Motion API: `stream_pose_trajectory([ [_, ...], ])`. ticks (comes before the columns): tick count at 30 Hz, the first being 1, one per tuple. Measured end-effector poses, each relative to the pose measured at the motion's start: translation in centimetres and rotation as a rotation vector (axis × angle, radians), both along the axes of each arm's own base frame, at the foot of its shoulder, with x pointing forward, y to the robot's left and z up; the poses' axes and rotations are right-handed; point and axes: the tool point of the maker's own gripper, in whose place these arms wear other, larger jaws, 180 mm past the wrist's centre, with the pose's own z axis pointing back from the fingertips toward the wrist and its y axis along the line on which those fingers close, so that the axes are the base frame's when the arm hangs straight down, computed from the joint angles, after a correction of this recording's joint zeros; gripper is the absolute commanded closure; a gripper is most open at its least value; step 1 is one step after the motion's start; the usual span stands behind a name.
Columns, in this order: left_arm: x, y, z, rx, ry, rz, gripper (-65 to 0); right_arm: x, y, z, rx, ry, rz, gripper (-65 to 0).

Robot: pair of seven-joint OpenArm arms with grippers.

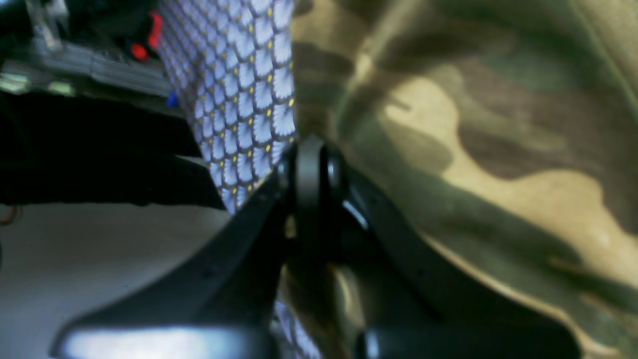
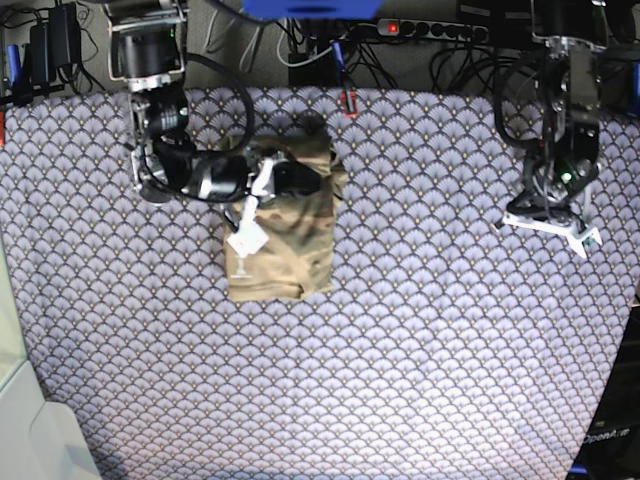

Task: Fold the T-shirt properly
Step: 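Press and tuck the folded shirt's edge with the right gripper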

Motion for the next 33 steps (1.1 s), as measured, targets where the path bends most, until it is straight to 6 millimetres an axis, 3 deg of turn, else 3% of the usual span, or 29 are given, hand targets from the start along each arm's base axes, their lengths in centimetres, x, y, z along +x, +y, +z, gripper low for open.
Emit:
stream_pose_trajectory([
  [2,-0.1,0.0,-0.1,0.001,0.002,0.000,-0.9,0.1,0.0,1.4,-0.025,-0.043,0.036,-0.3],
  [6,-0.1,0.0,-0.1,0.000,0.004,0.000,-0.9,2.3,1.4,7.1,0.073,-0.194,0.056,-0.3],
  [9,-0.6,0.0,-0.4,0.003,0.015,0.000,-0.9,3.7,1.5,8.3,0.069,-0.234,0.061,-0.3],
  [17,-1.5,-0.2,-0.8,0.002,0.029,-0.007,-0.9,6.0,1.4,5.2,0.106,-0.110,0.005,-0.4],
  [24,-1.9,-0.5,-0.6,0.000,0.026,-0.015,-0.9,5.5,3.2,1.2,0.123,0.007,0.002,-0.4],
  [28,-1.8,-0.4,-0.6,0.000,0.024,-0.015,-0.9,5.6,3.1,0.2,0.130,0.025,-0.023,-0.4],
  [33,-1.8,-0.4,-0.5,0.003,0.020,-0.015,-0.9,5.9,2.7,0.4,0.090,0.010,0.016,-0.4],
])
